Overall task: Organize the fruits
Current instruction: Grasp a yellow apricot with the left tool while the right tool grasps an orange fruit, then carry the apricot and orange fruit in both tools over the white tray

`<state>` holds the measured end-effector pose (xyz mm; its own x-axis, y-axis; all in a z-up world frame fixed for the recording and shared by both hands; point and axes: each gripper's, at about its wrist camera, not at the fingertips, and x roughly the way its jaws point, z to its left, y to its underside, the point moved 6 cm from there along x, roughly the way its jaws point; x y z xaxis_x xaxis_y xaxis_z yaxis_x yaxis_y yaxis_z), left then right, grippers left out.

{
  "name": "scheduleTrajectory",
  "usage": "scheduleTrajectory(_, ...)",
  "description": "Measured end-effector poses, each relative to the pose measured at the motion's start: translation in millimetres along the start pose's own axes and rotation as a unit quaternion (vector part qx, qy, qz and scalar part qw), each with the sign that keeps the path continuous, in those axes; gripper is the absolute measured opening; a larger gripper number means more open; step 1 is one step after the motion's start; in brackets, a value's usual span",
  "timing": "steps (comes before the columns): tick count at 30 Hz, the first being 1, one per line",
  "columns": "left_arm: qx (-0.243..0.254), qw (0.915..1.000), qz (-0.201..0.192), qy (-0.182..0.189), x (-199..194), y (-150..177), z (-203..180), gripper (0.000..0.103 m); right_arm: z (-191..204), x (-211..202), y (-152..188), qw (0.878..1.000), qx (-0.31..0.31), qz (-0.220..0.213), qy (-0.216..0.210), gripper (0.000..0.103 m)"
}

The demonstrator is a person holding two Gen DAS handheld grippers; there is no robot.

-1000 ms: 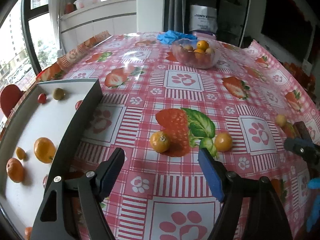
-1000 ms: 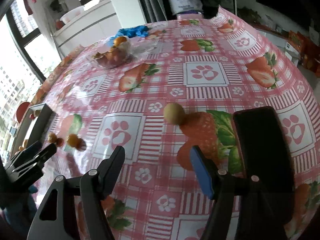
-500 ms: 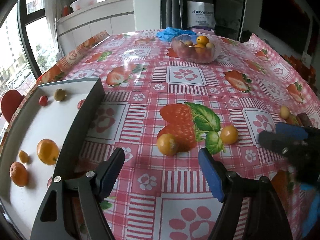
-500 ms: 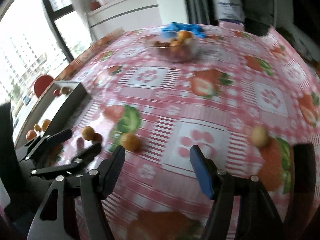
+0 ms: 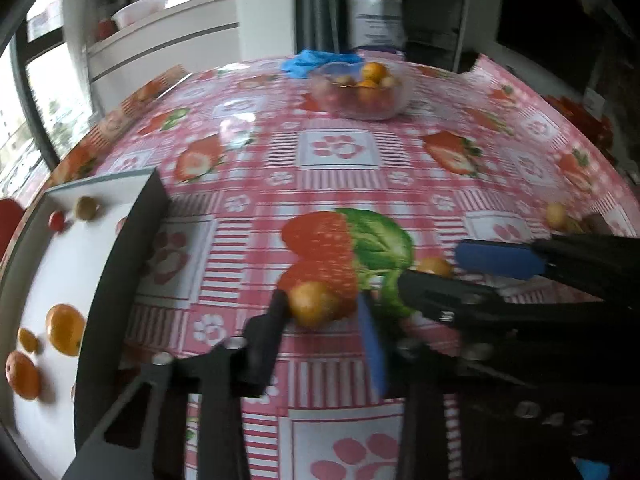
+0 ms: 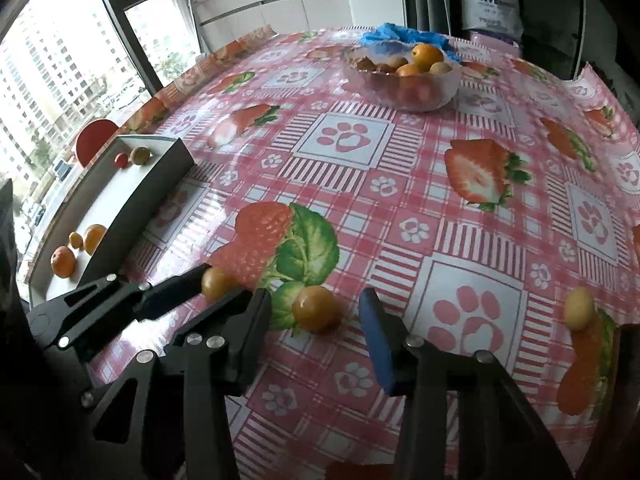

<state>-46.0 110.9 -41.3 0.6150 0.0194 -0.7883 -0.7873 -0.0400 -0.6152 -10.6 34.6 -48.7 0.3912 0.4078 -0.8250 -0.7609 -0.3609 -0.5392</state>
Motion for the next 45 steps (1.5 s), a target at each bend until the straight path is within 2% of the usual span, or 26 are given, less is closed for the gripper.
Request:
scheduleTrajectory(2,0.01,1.0,0.0,0.001,-2,1,-2,0.024,2,0,1,1.0,-0.007,0.0,0.004,0.048)
scheduleTrajectory(3,0.01,0.9999,0.0,0.003,-4,3,-1,0.024,4,0,2,1.0,-0.012,0.001,0.012,0.043)
scheduleTrajectory(4,0.01,0.9999,0.0,0.006,-4,3,0,0.024,5,1,2,1.0,-0.015,0.002,0.015,0.023)
scheduleTrajectory(8,0.011,0.9999,0.002,0.005,-11,10,4,0.024,4,-1,4,1.0,-0.013,0.001,0.01,0.023)
scheduleTrajectory(11,-0.007,0.9999,0.004,0.008,-17,14,14,0.024,-1,-9,8,1.0,0.004,-0.003,-0.011,0.023)
scheduleTrajectory(17,-0.049,0.9983,0.001,0.031,-30,15,29,0.024,-9,-29,14,1.0,0.01,-0.013,-0.013,0.023)
scheduleTrajectory(26,-0.055,0.998,-0.011,0.031,-59,12,31,0.024,-4,-47,13,0.999,0.018,-0.025,-0.027,0.024)
scheduleTrajectory(35,-0.096,0.9951,-0.025,0.011,-88,6,66,0.024,34,-53,-6,0.998,0.002,-0.031,-0.049,0.024)
scheduleTrajectory(45,-0.121,0.9906,-0.029,-0.056,-98,5,130,0.024,104,-39,-41,0.995,-0.036,-0.023,-0.085,0.024)
